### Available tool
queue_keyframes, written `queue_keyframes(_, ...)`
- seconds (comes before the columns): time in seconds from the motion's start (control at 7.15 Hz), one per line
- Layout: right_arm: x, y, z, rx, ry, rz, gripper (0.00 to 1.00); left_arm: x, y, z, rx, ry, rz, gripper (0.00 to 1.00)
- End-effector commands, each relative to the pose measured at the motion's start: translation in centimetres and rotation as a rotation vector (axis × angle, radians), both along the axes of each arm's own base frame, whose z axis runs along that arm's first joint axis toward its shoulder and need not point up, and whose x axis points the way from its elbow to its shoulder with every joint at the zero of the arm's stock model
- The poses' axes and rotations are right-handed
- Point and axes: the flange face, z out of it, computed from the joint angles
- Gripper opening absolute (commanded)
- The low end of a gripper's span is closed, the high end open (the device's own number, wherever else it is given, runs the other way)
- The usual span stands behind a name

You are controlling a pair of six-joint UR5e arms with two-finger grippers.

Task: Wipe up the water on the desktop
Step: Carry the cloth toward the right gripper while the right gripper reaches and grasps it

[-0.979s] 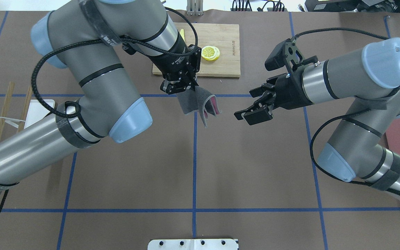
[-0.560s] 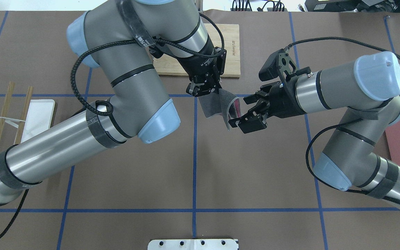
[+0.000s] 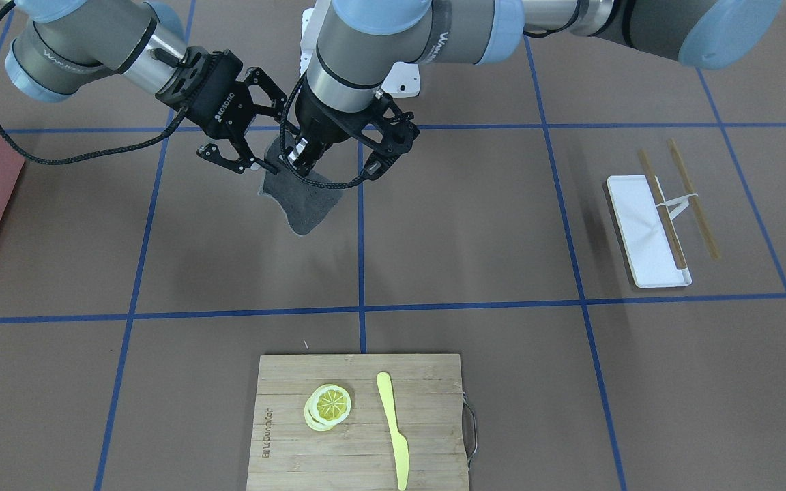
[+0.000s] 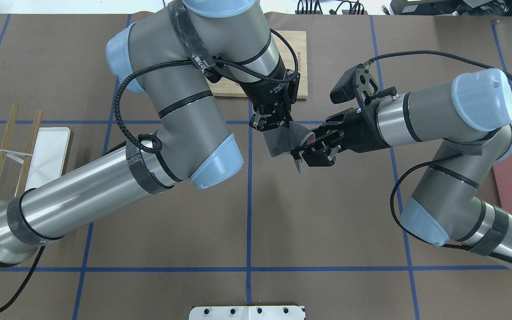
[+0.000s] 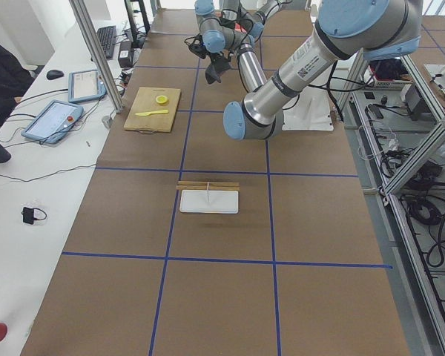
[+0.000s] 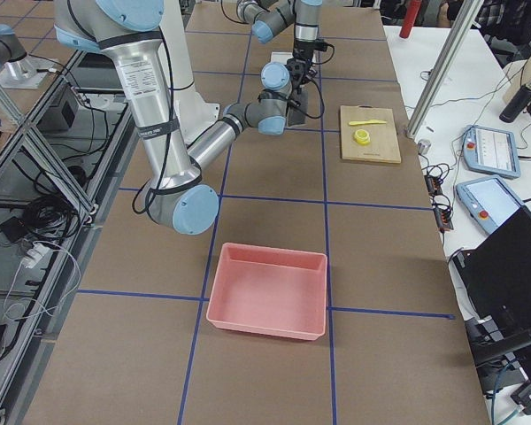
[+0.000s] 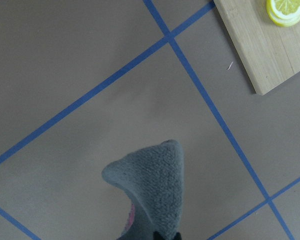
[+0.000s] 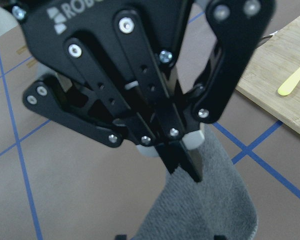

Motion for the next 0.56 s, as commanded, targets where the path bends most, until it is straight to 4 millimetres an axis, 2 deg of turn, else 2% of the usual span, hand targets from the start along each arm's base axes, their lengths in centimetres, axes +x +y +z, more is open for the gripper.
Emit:
queue_keyframes(0.0, 0.0, 0.02, 0.2, -0.006, 0.002, -0.001, 0.25, 0.07, -0.03, 0.24, 0.002, -0.003, 0.002, 0.0)
queue_keyframes(0.14, 0.04, 0.04, 0.14, -0.008, 0.0, 0.001, 0.04, 0.07, -0.03, 0.24, -0.002, -0.003, 0.0, 0.0)
queue_keyframes(0.28, 0.07, 0.08, -0.01, -0.081, -0.013, 0.006, 0.0, -0.02, 0.04, 0.12, 0.012, 0.001, 0.005, 0.0)
queue_keyframes(0.42, 0.1, 0.11, -0.25, -0.121, -0.024, 0.01, 0.0, -0.07, 0.03, 0.02, 0.032, 0.021, 0.001, 0.18)
